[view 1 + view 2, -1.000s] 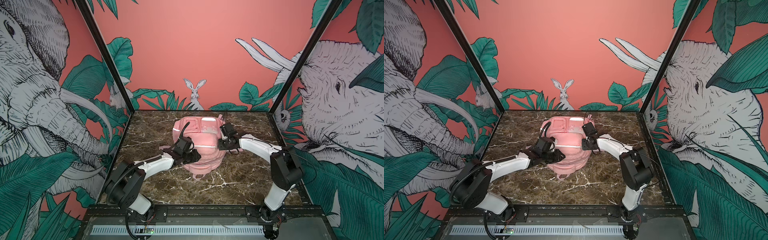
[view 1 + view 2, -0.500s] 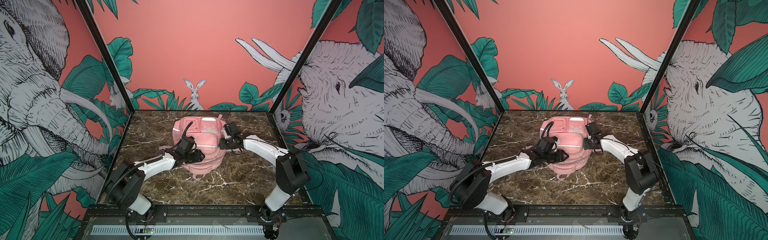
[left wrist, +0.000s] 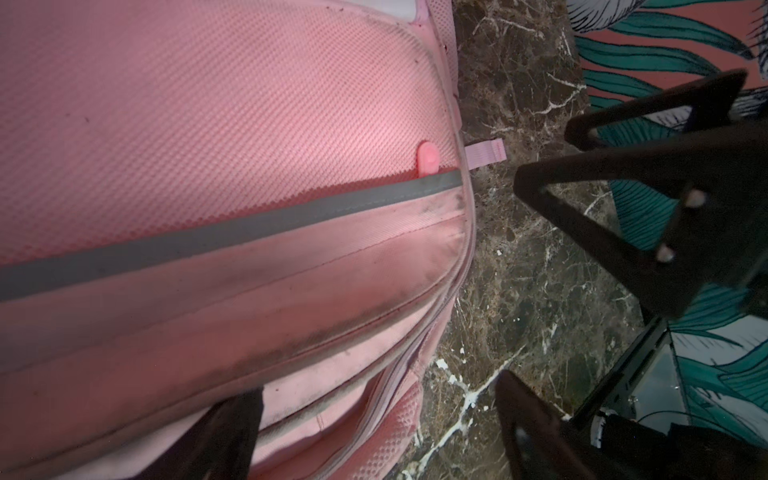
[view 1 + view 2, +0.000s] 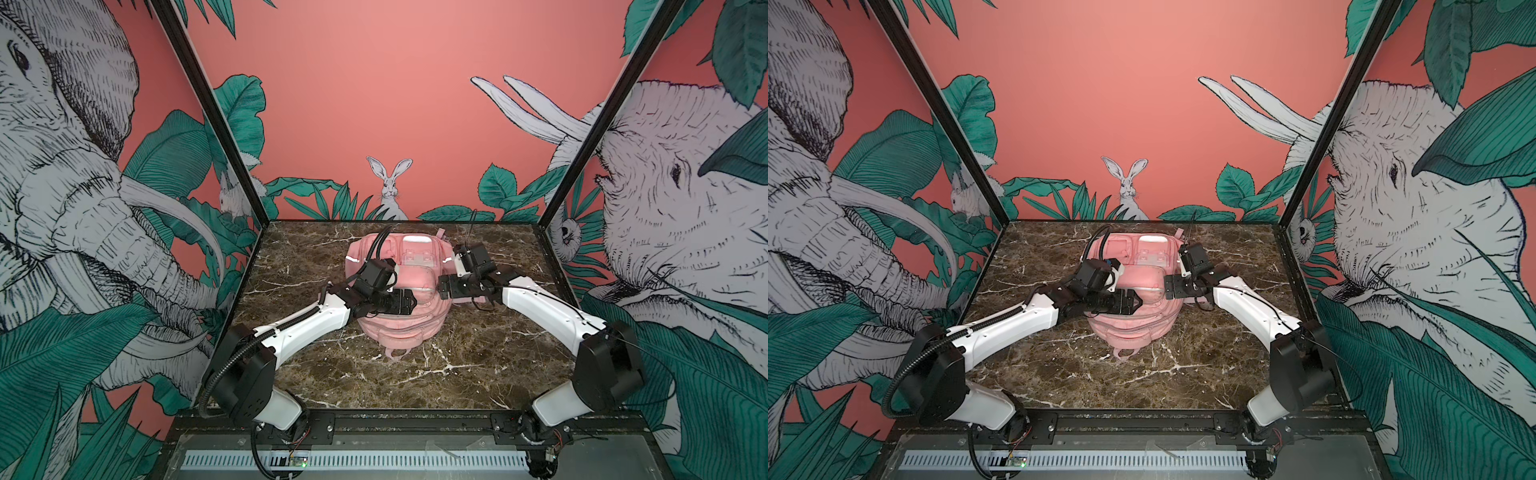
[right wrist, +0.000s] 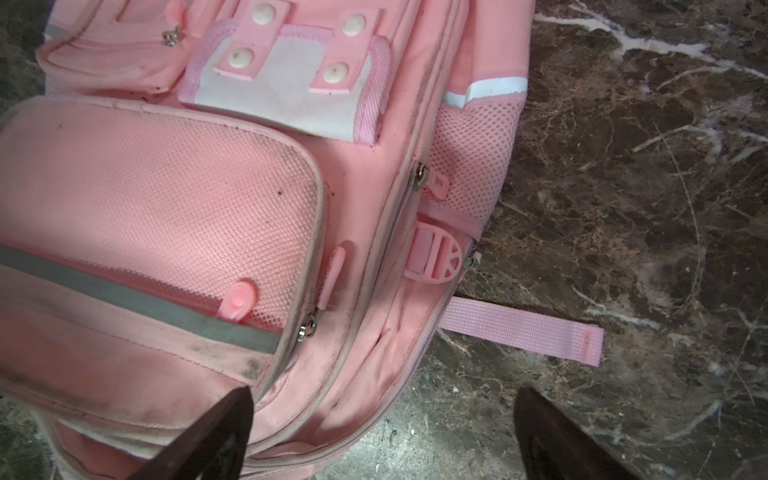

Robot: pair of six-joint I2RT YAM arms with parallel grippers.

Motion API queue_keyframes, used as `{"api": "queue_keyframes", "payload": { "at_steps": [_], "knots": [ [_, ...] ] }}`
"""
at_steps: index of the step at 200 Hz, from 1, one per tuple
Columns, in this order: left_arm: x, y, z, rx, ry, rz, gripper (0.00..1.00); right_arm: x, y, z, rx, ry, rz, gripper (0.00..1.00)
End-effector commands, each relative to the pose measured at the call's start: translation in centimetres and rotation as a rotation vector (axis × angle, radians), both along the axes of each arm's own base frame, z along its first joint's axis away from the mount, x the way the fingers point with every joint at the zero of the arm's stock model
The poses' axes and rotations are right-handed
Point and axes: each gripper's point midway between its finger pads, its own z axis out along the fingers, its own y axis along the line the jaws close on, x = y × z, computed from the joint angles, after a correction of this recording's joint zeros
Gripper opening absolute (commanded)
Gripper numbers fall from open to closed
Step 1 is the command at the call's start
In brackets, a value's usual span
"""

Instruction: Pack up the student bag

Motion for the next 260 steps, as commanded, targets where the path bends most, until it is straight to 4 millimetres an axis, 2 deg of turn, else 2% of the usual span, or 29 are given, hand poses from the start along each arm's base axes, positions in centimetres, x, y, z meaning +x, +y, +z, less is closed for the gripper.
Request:
{"api": "queue_keyframes", "payload": {
  "at_steps": [1,19,64,113,135,163,183,210,227,260],
  "knots": [
    [1.9,2.8,1.6,0.031,-0.060,0.051,0.97,0.0,-1.1,1.5,-0.006,-0.048,-0.023,0.98],
    [2.7,4.9,1.9,0.037,-0.074,0.093,0.97,0.1,-1.7,2.0,0.004,-0.063,-0.032,0.98],
    [4.3,11.7,3.2,0.178,-0.148,0.254,0.98,0.1,-4.3,2.8,0.031,-0.088,-0.092,0.98],
    [4.7,18.8,3.9,0.259,-0.222,0.445,0.98,0.2,-9.0,4.3,0.038,-0.212,-0.242,0.98],
    [4.8,21.6,3.9,0.300,-0.256,0.525,0.97,0.1,-10.7,4.1,-0.018,-0.248,-0.279,0.98],
    [5.4,23.5,3.5,0.380,-0.331,0.525,0.97,0.3,-12.4,3.0,-0.084,-0.304,-0.324,0.98],
    [5.7,24.5,3.4,0.425,-0.414,0.542,0.97,0.6,-12.6,2.5,-0.105,-0.324,-0.317,0.98],
    [5.9,25.3,3.5,0.457,-0.544,0.559,0.97,1.1,-13.2,2.8,-0.144,-0.387,-0.321,0.98],
    [5.8,26.3,3.3,0.511,-0.576,0.584,0.97,1.2,-13.4,3.0,-0.159,-0.424,-0.308,0.98],
    [6.2,27.1,2.5,0.601,-0.642,0.568,0.98,1.4,-13.7,2.8,-0.197,-0.488,-0.278,0.98]
  ]
}}
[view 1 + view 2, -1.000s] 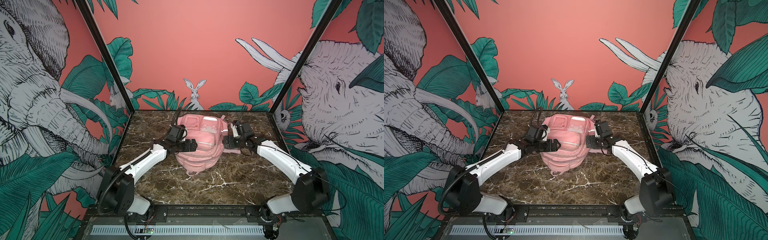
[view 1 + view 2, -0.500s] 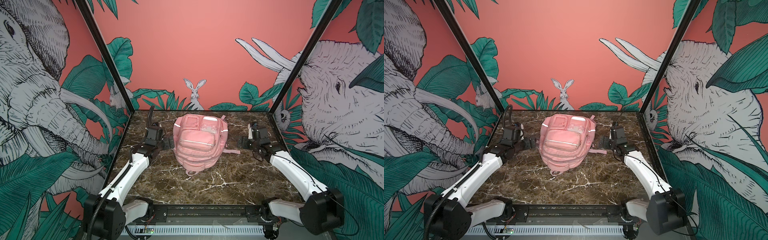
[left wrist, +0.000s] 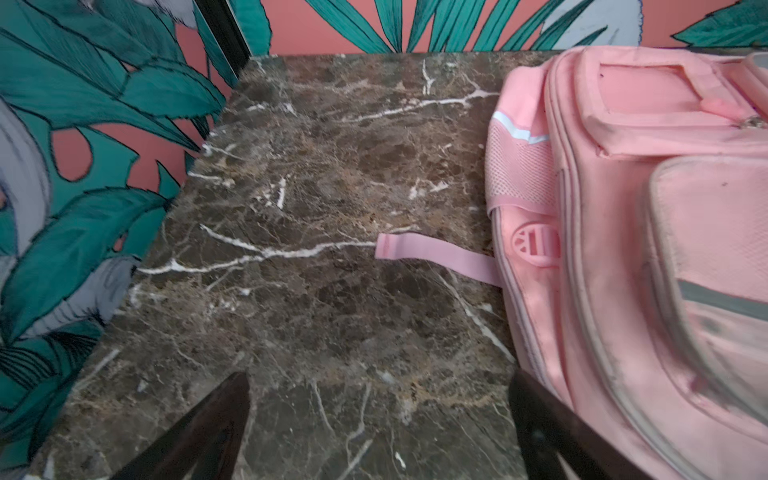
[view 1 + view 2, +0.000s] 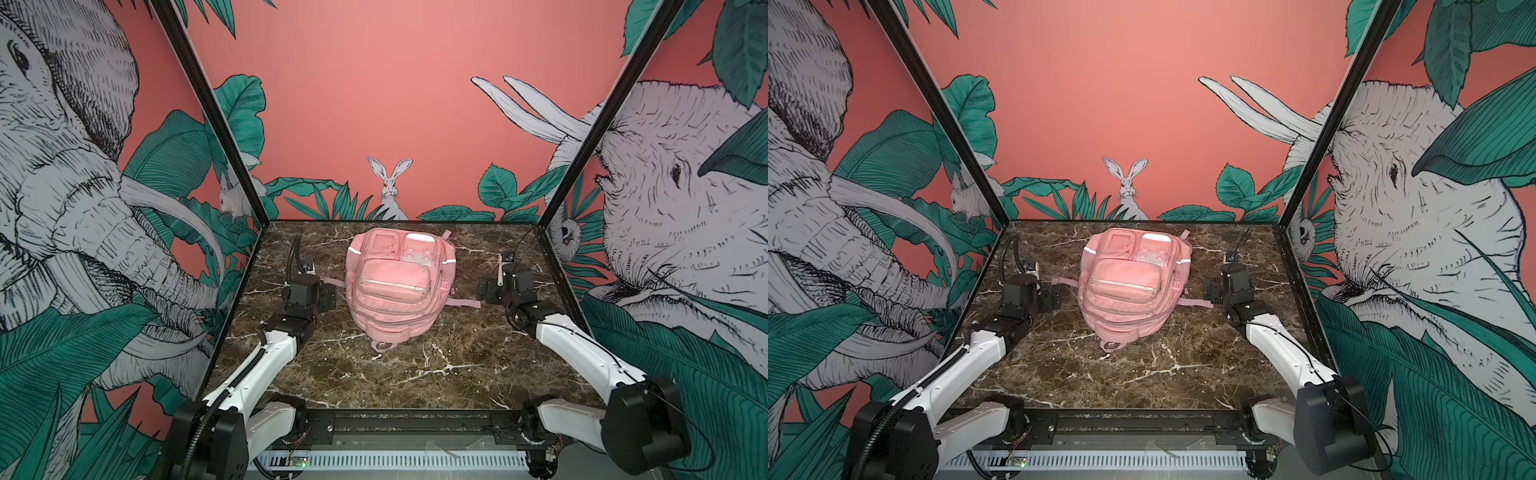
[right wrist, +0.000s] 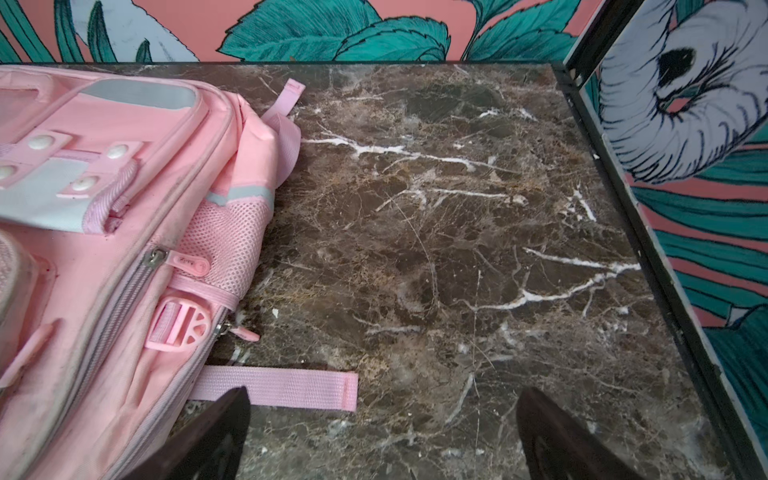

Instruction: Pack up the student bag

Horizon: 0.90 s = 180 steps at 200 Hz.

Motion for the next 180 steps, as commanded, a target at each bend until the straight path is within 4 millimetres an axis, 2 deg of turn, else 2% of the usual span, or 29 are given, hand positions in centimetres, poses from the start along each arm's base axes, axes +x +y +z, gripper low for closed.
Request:
{"api": "queue_keyframes", "payload": {
  "at_steps": [1,38,78,100,141,159,180],
  "knots": [
    [1.1,1.2,1.7,0.101,-0.122,0.025,0.97,1.0,-0.7,1.9,-0.053,-0.122,0.001,0.98],
    [1.9,1.9,0.2,0.128,-0.144,0.038,0.98,1.4,-1.4,1.6,-0.081,-0.176,-0.011,0.98],
    [2.8,2.3,-2.1,0.138,-0.131,0.025,0.97,1.6,-3.0,0.2,-0.151,-0.190,-0.050,0.98],
    [3.4,2.6,-3.6,0.119,-0.125,0.011,0.97,1.9,-2.5,-0.3,-0.146,-0.215,-0.015,0.98],
    [5.2,1.5,-3.5,0.109,-0.155,-0.072,0.98,1.9,-2.0,-0.6,-0.150,-0.265,0.033,0.98],
    [6.1,1.2,-3.7,0.133,-0.145,-0.107,0.98,2.0,-2.2,-0.7,-0.125,-0.260,0.039,0.98],
    [6.5,0.7,-4.5,0.129,-0.185,-0.156,0.98,2.2,-2.9,0.0,-0.109,-0.306,0.023,0.98]
  ]
}}
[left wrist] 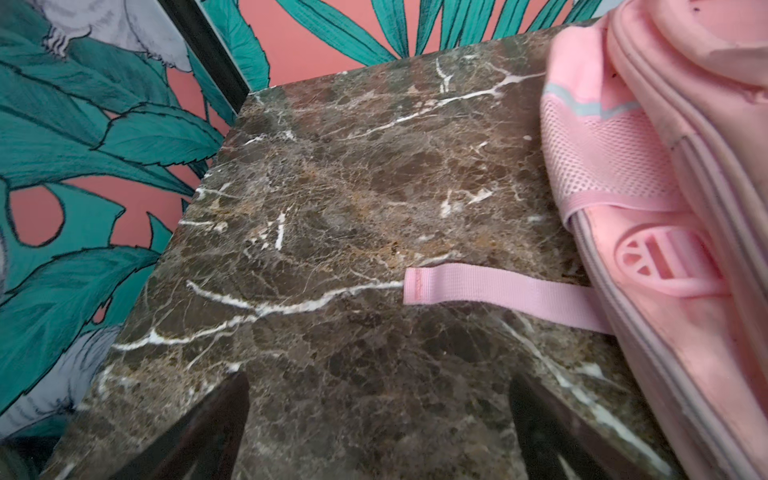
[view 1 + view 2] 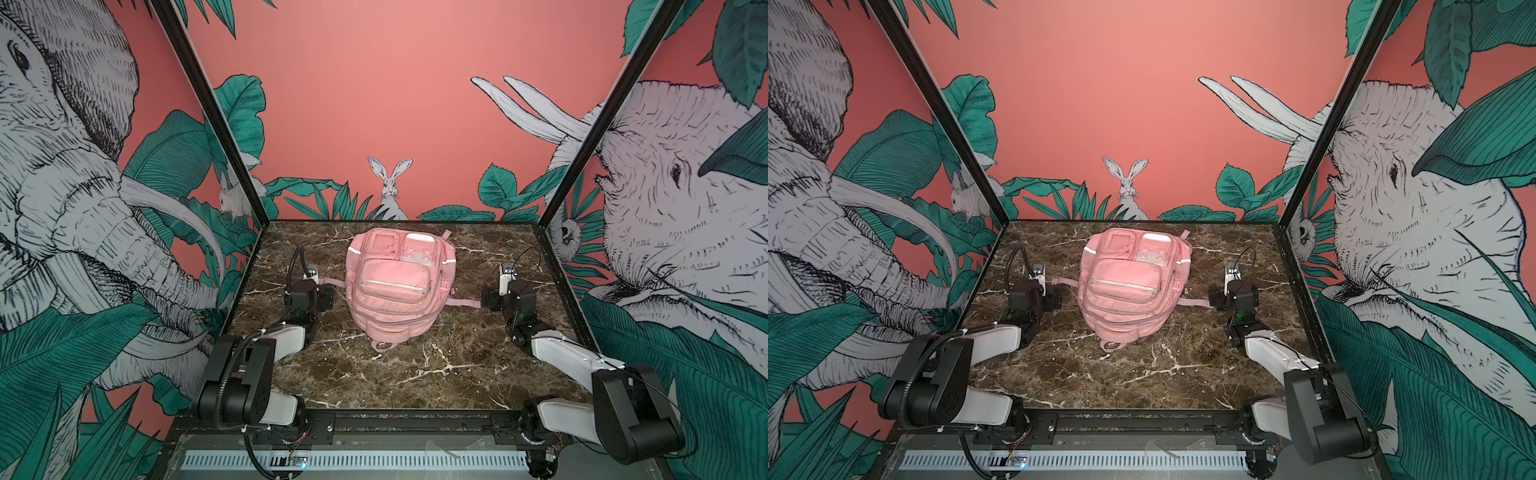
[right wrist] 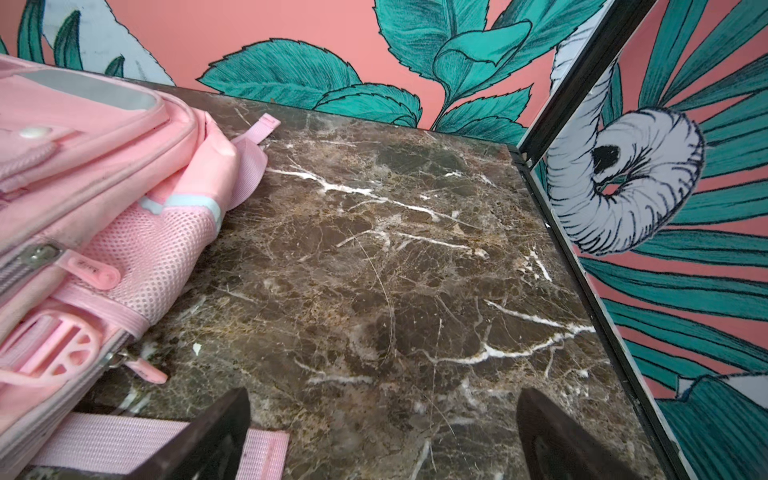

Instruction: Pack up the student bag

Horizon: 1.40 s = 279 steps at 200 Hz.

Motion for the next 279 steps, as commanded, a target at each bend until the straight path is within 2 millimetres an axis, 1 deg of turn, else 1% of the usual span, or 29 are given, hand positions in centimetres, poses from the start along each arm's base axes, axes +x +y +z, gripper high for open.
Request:
{"api": "queue_keyframes", "payload": {
  "at_steps": [1,5,15,21,28,33,43,53,69,81,106,115,132,150,154,175,200,209,220,224,236,245,259,279],
  "knots": [
    [1.5,-0.8,1.4,0.002,-0.113,-0.082,0.98,0.8,-0.4,2.0,0.024,-0.105,0.009,0.98],
    [1.6,-0.6,1.4,-0.007,-0.128,-0.080,0.98,0.7,-0.6,2.1,0.023,-0.114,0.001,0.98],
    [1.2,0.3,0.3,-0.058,-0.100,-0.062,0.98,0.8,-1.2,2.1,0.029,-0.115,-0.015,0.98],
    [1.4,0.7,0.2,-0.082,-0.125,-0.058,0.98,0.8,-1.5,2.2,0.038,-0.120,-0.017,0.98],
    [1.5,0.5,0.5,-0.091,-0.158,-0.080,0.98,0.9,-1.7,2.2,0.047,-0.125,-0.018,0.98],
    [1.4,0.5,0.2,-0.092,-0.135,-0.085,0.98,1.0,-1.8,2.2,0.054,-0.127,-0.019,0.98],
    [1.5,-0.2,0.0,-0.096,-0.095,-0.119,0.98,1.2,-2.1,2.3,0.067,-0.134,-0.024,0.98],
    [1.6,-0.2,0.3,-0.096,-0.131,-0.122,0.98,1.3,-2.4,2.4,0.075,-0.138,-0.022,0.98],
    [1.4,-0.2,-0.1,-0.097,-0.098,-0.120,0.98,1.6,-3.0,2.4,0.089,-0.138,-0.033,0.98],
    [1.5,-0.1,0.2,-0.094,-0.118,-0.121,0.98,1.6,-3.2,2.3,0.091,-0.131,-0.035,0.97],
    [1.4,-0.1,0.0,-0.097,-0.104,-0.119,0.98,1.2,-3.5,2.0,0.075,-0.110,-0.045,0.96],
    [1.4,-0.1,0.1,-0.097,-0.108,-0.120,0.98,0.9,-4.0,2.0,0.059,-0.115,-0.071,0.95],
    [1.5,-0.2,0.1,-0.097,-0.111,-0.121,0.98,0.0,-5.0,0.9,0.046,-0.106,-0.125,0.95],
    [1.4,-0.2,0.0,-0.097,-0.106,-0.121,0.98,-0.3,-4.9,-0.7,0.049,-0.085,-0.122,0.95],
    [1.5,-0.1,0.1,-0.096,-0.109,-0.120,0.98,0.0,-4.9,-0.4,0.046,-0.104,-0.120,0.95],
    [1.4,-0.1,0.1,-0.097,-0.107,-0.120,0.98,1.0,-4.7,-1.5,0.025,-0.111,-0.104,0.95],
    [1.4,-0.2,0.1,-0.097,-0.108,-0.123,0.98,1.7,-3.5,-3.7,0.022,-0.091,-0.027,0.95],
    [1.4,-0.1,0.1,-0.097,-0.107,-0.119,0.98,2.1,-3.4,-3.6,0.025,-0.110,-0.023,0.96],
    [1.4,-0.1,0.0,-0.096,-0.106,-0.120,0.98,2.0,-2.9,-4.3,0.019,-0.043,0.011,0.96],
    [1.4,-0.2,0.0,-0.097,-0.106,-0.121,0.98,2.2,-2.7,-4.2,0.022,-0.039,0.019,0.96],
    [1.4,-0.2,0.0,-0.097,-0.106,-0.120,0.98,2.4,-2.8,-4.0,0.026,-0.064,0.015,0.96],
    [1.4,-0.2,0.1,-0.096,-0.107,-0.121,0.98,2.3,-3.0,-4.2,0.025,-0.046,0.004,0.98],
    [1.4,-0.2,0.1,-0.097,-0.107,-0.120,0.98,2.4,-3.4,-4.2,0.026,-0.044,-0.021,0.98],
    [1.4,-0.2,0.1,-0.097,-0.107,-0.121,0.98,2.3,-3.4,-4.2,0.028,-0.038,-0.025,0.98]
  ]
}}
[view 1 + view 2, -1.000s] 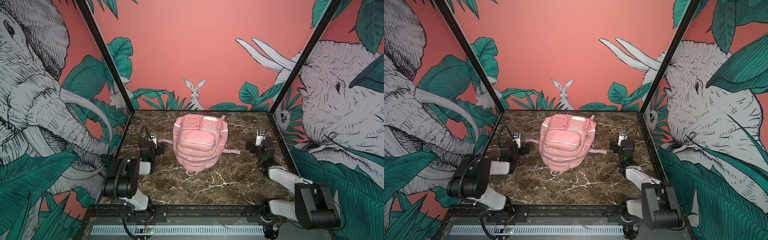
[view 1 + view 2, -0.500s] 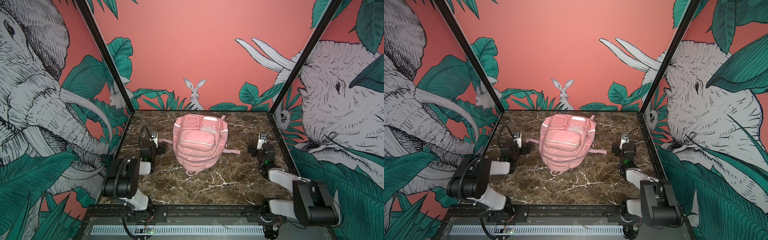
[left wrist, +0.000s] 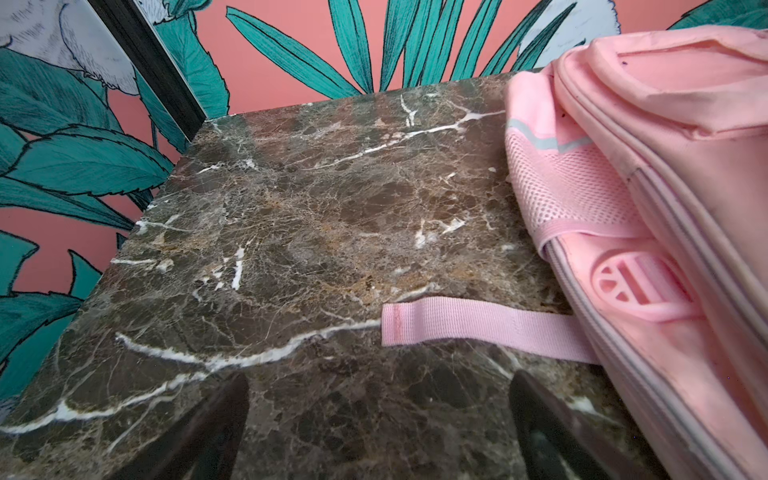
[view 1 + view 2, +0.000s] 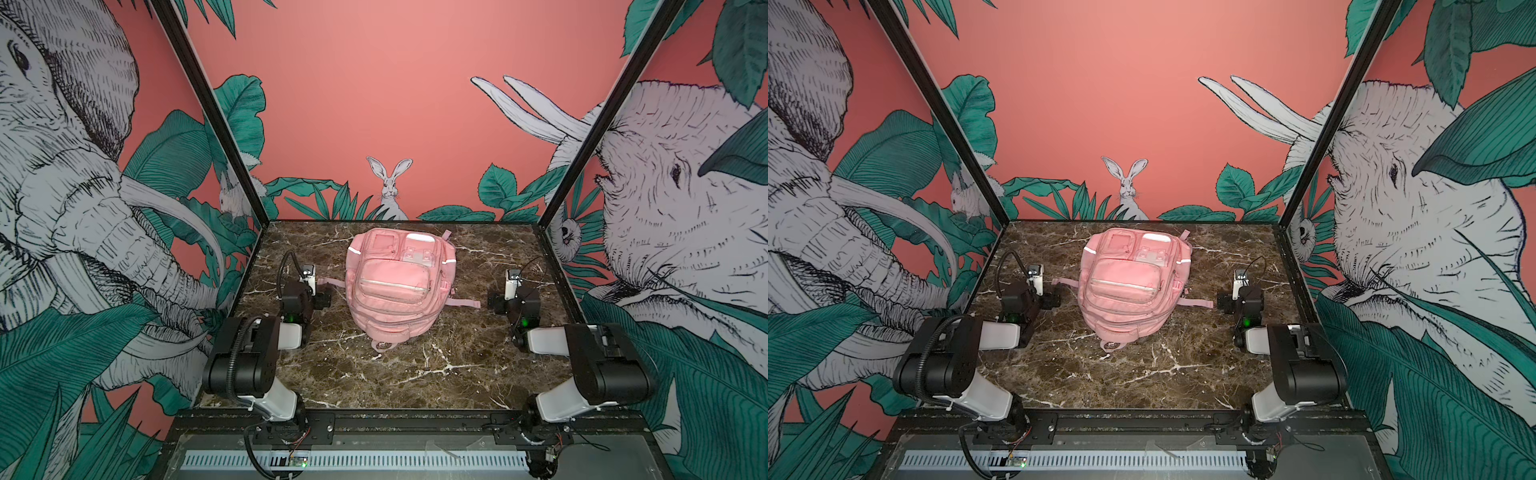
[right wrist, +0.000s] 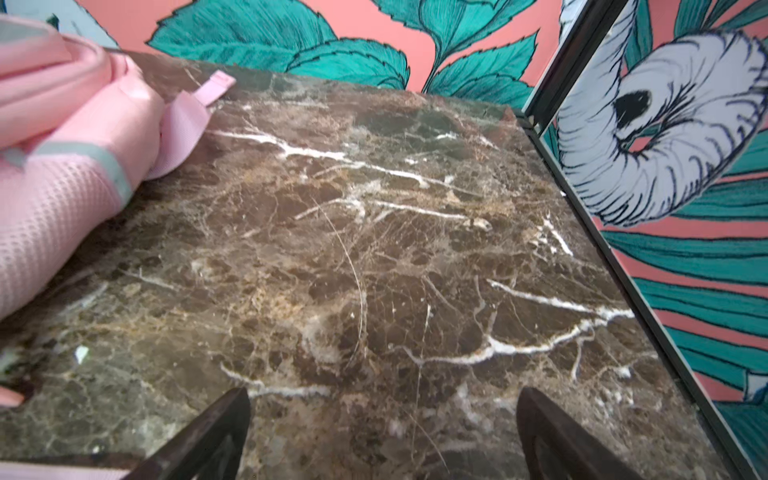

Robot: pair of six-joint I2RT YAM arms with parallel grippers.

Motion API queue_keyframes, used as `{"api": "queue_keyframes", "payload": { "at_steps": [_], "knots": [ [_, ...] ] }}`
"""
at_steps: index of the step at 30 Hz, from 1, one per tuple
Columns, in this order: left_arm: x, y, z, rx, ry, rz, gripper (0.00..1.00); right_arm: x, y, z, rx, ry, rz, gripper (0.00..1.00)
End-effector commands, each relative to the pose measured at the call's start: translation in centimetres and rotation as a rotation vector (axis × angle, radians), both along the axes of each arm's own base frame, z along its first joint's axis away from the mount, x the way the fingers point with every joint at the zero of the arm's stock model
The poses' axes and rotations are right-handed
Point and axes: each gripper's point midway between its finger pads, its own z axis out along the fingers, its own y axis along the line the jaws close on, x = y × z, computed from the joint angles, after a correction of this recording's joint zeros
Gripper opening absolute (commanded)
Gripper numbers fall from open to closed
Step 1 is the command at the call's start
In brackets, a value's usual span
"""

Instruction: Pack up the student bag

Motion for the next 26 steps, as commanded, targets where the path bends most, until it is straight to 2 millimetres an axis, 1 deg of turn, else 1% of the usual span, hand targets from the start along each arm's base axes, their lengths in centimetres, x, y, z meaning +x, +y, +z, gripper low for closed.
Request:
{"api": "queue_keyframes", "payload": {
  "at_steps": [1,26],
  "knots": [
    [0.05,-0.15,1.03,-0.001,-0.035,-0.009,0.98,0.55,-0.29,1.36,0.002,-0.043,-0.014,0.98],
    [0.08,-0.16,1.03,-0.002,-0.034,-0.010,0.98,0.65,-0.27,1.44,0.002,-0.047,-0.013,0.98]
  ]
}}
